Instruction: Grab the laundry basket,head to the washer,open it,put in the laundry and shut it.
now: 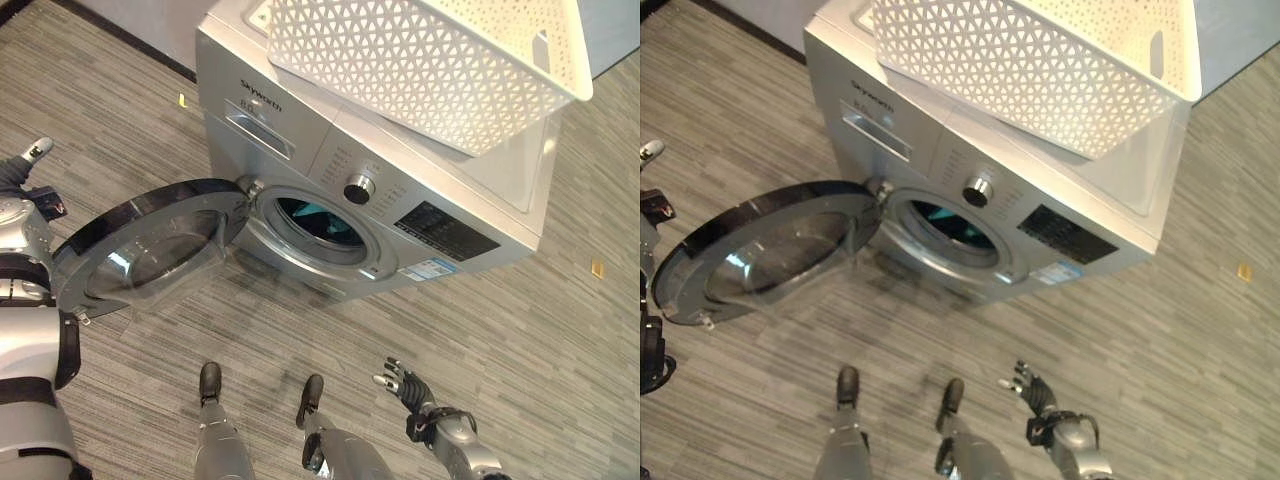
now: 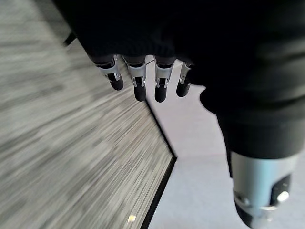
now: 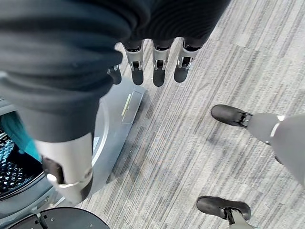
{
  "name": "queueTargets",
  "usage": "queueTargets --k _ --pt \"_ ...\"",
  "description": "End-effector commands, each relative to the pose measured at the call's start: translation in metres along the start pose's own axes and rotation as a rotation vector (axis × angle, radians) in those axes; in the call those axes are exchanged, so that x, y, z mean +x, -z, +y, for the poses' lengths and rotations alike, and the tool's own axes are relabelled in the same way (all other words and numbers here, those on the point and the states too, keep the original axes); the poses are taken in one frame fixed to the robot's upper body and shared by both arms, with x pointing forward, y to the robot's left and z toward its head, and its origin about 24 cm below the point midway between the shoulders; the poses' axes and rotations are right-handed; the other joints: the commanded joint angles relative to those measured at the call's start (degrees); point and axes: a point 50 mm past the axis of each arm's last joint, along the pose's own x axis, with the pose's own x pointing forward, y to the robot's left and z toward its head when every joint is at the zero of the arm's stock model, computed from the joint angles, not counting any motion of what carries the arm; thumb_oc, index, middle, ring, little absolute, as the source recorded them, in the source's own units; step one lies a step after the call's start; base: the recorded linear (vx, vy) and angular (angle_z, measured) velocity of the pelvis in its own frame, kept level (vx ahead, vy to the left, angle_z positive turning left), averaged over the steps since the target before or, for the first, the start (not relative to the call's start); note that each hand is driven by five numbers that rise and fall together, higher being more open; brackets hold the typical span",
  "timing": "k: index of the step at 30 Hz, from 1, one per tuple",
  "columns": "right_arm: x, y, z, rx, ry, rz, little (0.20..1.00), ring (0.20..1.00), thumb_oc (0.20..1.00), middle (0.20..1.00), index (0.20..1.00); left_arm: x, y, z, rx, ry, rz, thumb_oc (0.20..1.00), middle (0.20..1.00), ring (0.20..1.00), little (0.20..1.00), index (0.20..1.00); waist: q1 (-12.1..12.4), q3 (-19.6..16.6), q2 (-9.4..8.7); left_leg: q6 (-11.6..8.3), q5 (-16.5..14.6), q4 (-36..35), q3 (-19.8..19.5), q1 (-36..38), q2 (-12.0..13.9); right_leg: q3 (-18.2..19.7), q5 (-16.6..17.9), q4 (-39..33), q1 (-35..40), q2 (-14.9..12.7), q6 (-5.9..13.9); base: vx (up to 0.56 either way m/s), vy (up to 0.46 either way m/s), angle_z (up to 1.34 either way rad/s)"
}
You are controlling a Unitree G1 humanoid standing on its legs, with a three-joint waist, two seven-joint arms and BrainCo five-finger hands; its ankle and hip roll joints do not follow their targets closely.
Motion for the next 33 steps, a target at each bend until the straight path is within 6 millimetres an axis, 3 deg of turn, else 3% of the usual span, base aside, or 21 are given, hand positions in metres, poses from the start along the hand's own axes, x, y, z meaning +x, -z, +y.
queueTargets --k 1,3,4,5,6,7,9,10,12,14,18,23,27,29,30,31,33 --pt "-0.003 -0.011 -0.015 0.010 0.053 -0.035 1.000 1.000 1.000 1.000 1.000 -0.001 0.000 -0.007 -0.032 0.013 -0.027 1.000 1.000 1.000 1.000 1.000 0.7 0.9 -0.38 2.31 -4.7 4.7 -5.1 -1.8 -0.9 -0.8 -1.9 0.3 7.5 -3.8 6.49 -0.05 0.016 0.01" --pt "-0.003 -0.005 -0.012 -0.010 0.040 -0.016 1.000 1.000 1.000 1.000 1.000 -0.020 0.089 -0.035 0.223 0.072 0.130 1.000 1.000 1.000 1.000 1.000 0.8 1.6 0.00 2.42 -5.0 5.1 -4.7 -1.2 -1.1 -0.7 -3.2 0.5 7.8 -3.9 5.83 -0.05 0.016 0.03" --pt "-0.004 -0.005 -0.012 -0.011 0.041 -0.015 1.000 1.000 1.000 1.000 1.000 -0.020 0.089 -0.034 0.223 0.071 0.131 1.000 1.000 1.000 1.000 1.000 0.8 1.6 0.08 2.42 -5.0 5.1 -4.7 -1.2 -1.1 -0.7 -3.2 0.5 7.8 -3.9 5.82 0.00 0.000 0.00" --pt "-0.004 -0.003 -0.013 -0.018 0.043 -0.007 1.000 1.000 1.000 1.000 1.000 -0.033 0.121 -0.047 0.284 0.115 0.190 1.000 1.000 1.000 1.000 1.000 0.8 1.7 0.27 2.36 -5.1 5.1 -4.6 -0.9 -1.0 -0.7 -3.9 0.6 8.0 -3.9 5.52 0.00 0.000 0.00" --pt "-0.005 -0.002 -0.015 -0.040 0.047 0.003 1.000 1.000 1.000 1.000 1.000 -0.061 0.170 -0.071 0.332 0.210 0.293 1.000 1.000 1.000 1.000 1.000 0.4 1.5 0.69 2.40 -5.2 4.9 -4.2 -0.1 -1.0 -0.4 -4.6 0.9 8.1 -3.8 5.11 -0.02 0.031 0.00" --pt "-0.004 -0.004 -0.017 -0.055 0.054 0.001 1.000 1.000 1.000 1.000 1.000 -0.081 0.196 -0.082 0.347 0.269 0.358 1.000 1.000 1.000 1.000 1.000 0.2 1.5 1.00 2.44 -5.2 4.7 -4.0 0.3 -1.0 -0.1 -4.8 1.1 8.1 -3.8 4.97 0.00 0.000 0.00" --pt "-0.004 -0.007 -0.019 -0.070 0.067 -0.007 1.000 1.000 1.000 1.000 1.000 -0.125 0.238 -0.109 0.325 0.396 0.456 1.000 1.000 1.000 1.000 1.000 0.0 1.6 1.66 2.59 -5.3 4.5 -3.6 1.3 -0.9 0.4 -5.1 1.4 8.2 -3.8 4.70 0.00 -0.004 -0.03" --pt "-0.004 -0.007 -0.019 -0.070 0.067 -0.007 1.000 1.000 1.000 1.000 1.000 -0.125 0.238 -0.109 0.325 0.396 0.456 1.000 1.000 1.000 1.000 1.000 0.0 1.6 1.66 2.59 -5.3 4.5 -3.6 1.3 -0.9 0.4 -5.1 1.4 8.2 -3.8 4.70 0.00 0.011 -0.07" --pt "-0.002 -0.012 -0.018 -0.086 0.072 -0.021 1.000 1.000 1.000 1.000 1.000 -0.163 0.261 -0.133 0.310 0.493 0.508 1.000 1.000 1.000 1.000 1.000 -0.1 1.9 2.20 2.79 -5.3 4.6 -3.1 2.1 -0.8 1.0 -5.1 1.7 8.3 -3.7 4.49 -0.01 -0.001 -0.02" --pt "0.000 -0.011 -0.016 -0.086 0.077 -0.009 1.000 1.000 1.000 1.000 1.000 -0.216 0.300 -0.137 0.294 0.574 0.686 1.000 1.000 1.000 1.000 1.000 -0.5 1.8 2.85 3.09 -5.5 4.2 -1.9 4.1 -0.5 2.9 -4.7 2.3 8.6 -3.6 4.17 0.00 -0.019 -0.11" --pt "0.001 -0.006 -0.012 -0.100 0.066 0.017 1.000 1.000 1.000 1.000 1.000 -0.247 0.309 -0.152 0.205 0.624 0.776 1.000 1.000 1.000 1.000 1.000 -2.1 0.4 3.06 3.07 -5.3 2.6 0.2 6.9 0.0 5.3 -4.1 2.2 8.8 -3.4 4.02 0.03 -0.050 -0.25" --pt "0.003 -0.006 -0.020 -0.144 0.091 0.048 1.000 1.000 1.000 1.000 1.000 -0.258 0.307 -0.164 0.179 0.685 0.774 1.000 1.000 1.000 1.000 1.000 -3.3 -0.8 4.54 2.70 -4.6 0.4 3.2 10.2 1.0 7.8 -3.6 2.1 8.9 -2.7 3.92 0.04 -0.054 -0.45" --pt "0.003 -0.006 -0.024 -0.164 0.105 0.059 1.000 1.000 1.000 1.000 1.000 -0.256 0.302 -0.169 0.168 0.709 0.748 1.000 1.000 1.000 1.000 1.000 -4.0 -1.4 5.12 2.55 -4.5 -0.4 4.9 12.0 1.6 9.7 -3.5 2.2 8.8 -2.3 3.93 0.03 -0.041 -0.65" --pt "-0.001 0.001 -0.035 -0.184 0.137 0.091 1.000 1.000 1.000 1.000 1.000 -0.249 0.277 -0.188 0.171 0.835 0.560 1.000 1.000 1.000 1.000 1.000 -3.9 -1.4 6.40 2.50 -4.4 -1.1 5.6 13.4 1.5 10.3 -3.6 2.2 9.3 -2.1 3.83 0.04 -0.022 -0.53" --pt "-0.001 0.001 -0.035 -0.184 0.137 0.091 1.000 1.000 1.000 1.000 1.000 -0.249 0.277 -0.188 0.172 0.835 0.560 1.000 1.000 1.000 1.000 1.000 -3.9 -1.6 6.40 2.50 -4.3 -1.1 5.6 13.2 1.5 10.3 -3.6 2.2 9.1 -2.1 3.83 0.03 -0.011 -0.30" --pt "-0.004 0.004 -0.041 -0.186 0.154 0.098 1.000 1.000 1.000 1.000 1.000 -0.245 0.263 -0.193 0.186 0.900 0.448 1.000 1.000 1.000 1.000 1.000 -3.5 -1.4 7.01 2.50 -4.3 -1.3 5.3 13.5 1.4 9.9 -3.7 2.1 9.6 -2.2 3.89 0.04 -0.033 -0.07" --pt "-0.016 0.016 -0.054 -0.170 0.191 0.119 1.000 1.000 1.000 1.000 1.000 -0.239 0.248 -0.178 0.161 0.990 0.320 1.000 1.000 1.000 1.000 1.000 -1.9 -1.7 8.83 2.35 -4.1 -1.6 4.1 13.7 1.1 8.1 -4.1 1.7 10.6 -2.5 3.99 0.06 -0.031 0.10"
